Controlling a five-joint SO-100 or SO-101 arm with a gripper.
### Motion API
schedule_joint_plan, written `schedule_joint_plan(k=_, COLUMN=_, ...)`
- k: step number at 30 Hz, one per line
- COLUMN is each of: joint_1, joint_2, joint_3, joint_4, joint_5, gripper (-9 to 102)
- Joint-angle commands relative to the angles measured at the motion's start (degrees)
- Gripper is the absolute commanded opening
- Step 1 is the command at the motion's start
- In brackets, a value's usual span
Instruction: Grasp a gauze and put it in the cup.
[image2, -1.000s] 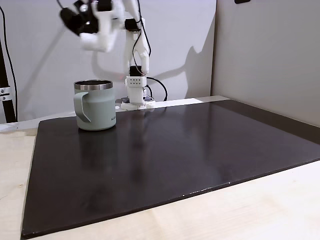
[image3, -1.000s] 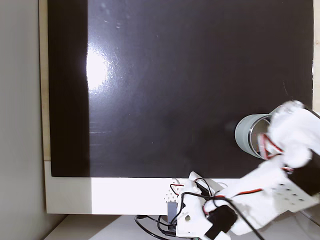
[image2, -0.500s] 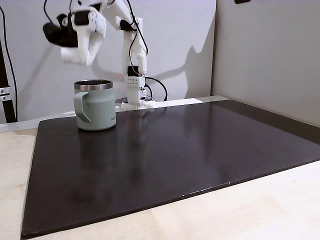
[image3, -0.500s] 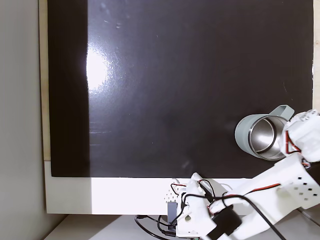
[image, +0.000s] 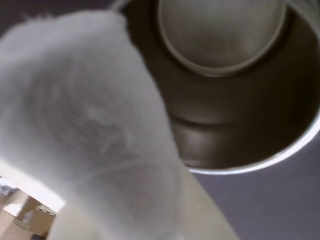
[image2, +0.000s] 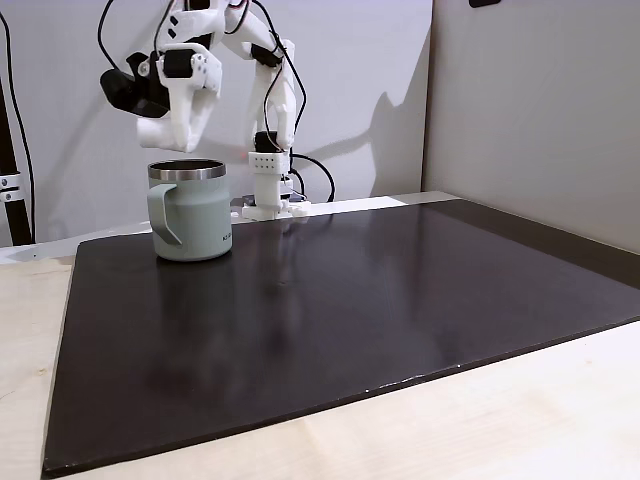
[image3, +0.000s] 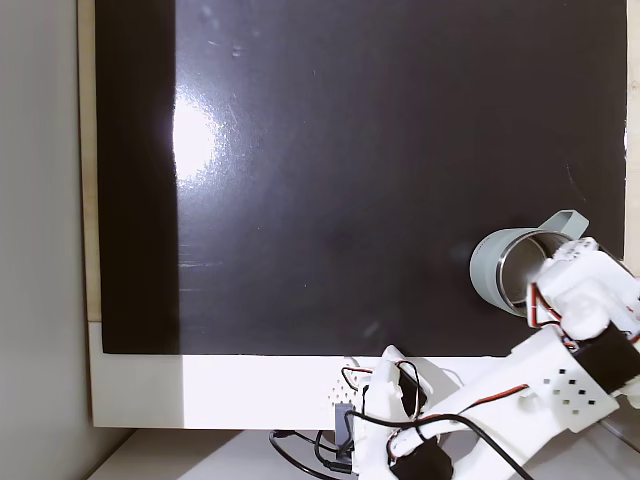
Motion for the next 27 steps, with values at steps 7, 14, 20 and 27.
schedule_joint_plan(k=7, joint_1=-1.0, joint_2=8.2, joint_3=7.2, joint_4=-2.9, joint_5=-1.4, gripper=0)
schedule_joint_plan(k=14, joint_1=-1.5, joint_2=11.2, joint_3=9.8, joint_4=-3.5, joint_5=-1.6, gripper=15)
schedule_joint_plan(k=20, joint_1=-1.9, joint_2=11.2, joint_3=10.7, joint_4=-3.6, joint_5=-2.2, gripper=33)
schedule_joint_plan(k=27, joint_1=-2.2, joint_2=11.2, joint_3=10.8, joint_4=-3.4, joint_5=-2.2, gripper=34)
